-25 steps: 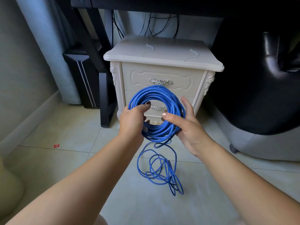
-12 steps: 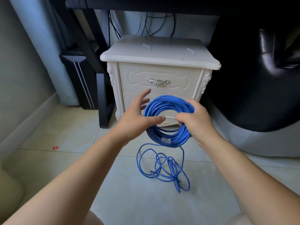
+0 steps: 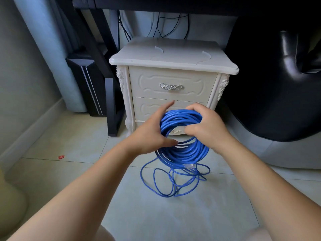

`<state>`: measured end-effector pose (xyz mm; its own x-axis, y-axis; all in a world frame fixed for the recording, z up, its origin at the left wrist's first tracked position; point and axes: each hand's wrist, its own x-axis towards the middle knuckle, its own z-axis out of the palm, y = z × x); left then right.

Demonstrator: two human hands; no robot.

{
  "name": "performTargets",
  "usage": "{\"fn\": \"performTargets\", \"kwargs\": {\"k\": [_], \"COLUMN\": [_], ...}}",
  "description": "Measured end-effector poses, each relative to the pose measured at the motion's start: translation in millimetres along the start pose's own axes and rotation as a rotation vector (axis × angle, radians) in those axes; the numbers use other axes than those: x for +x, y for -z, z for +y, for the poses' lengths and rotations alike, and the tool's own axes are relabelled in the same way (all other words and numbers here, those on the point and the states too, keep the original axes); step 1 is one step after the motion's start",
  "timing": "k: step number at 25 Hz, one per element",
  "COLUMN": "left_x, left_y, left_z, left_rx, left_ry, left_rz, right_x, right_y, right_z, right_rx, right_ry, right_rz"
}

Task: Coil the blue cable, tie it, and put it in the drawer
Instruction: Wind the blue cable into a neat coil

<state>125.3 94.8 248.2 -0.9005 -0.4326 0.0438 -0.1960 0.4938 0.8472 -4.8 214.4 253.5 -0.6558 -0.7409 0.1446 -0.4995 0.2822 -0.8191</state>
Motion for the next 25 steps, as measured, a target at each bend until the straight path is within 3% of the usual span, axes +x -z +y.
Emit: {"fn": "performTargets", "kwargs": {"k": [12,16,22,25], "left_x": [6,9,11,11], "left_y": [-5,-7,-11,-12], "left_z": [2,3,-1,1], "left_rx": [-0.386,-0.538,-0.869,-0.935], "left_ry": [0.134,0.195,0.354,0.413], "left_rz": [0.25,0.363,0.568,0.66], "right_x": [1,-2,-9,-12], "right_y": [12,14,-10,-17], "right_z": [1,6,5,4], "right_rx": [0.333,0.566,0.733,0.951], "right_ry": [-0.049,-0.161,-0.252,-0.295], "right_rz": [-0.17,-0.251,-0.202,-0.291]}}
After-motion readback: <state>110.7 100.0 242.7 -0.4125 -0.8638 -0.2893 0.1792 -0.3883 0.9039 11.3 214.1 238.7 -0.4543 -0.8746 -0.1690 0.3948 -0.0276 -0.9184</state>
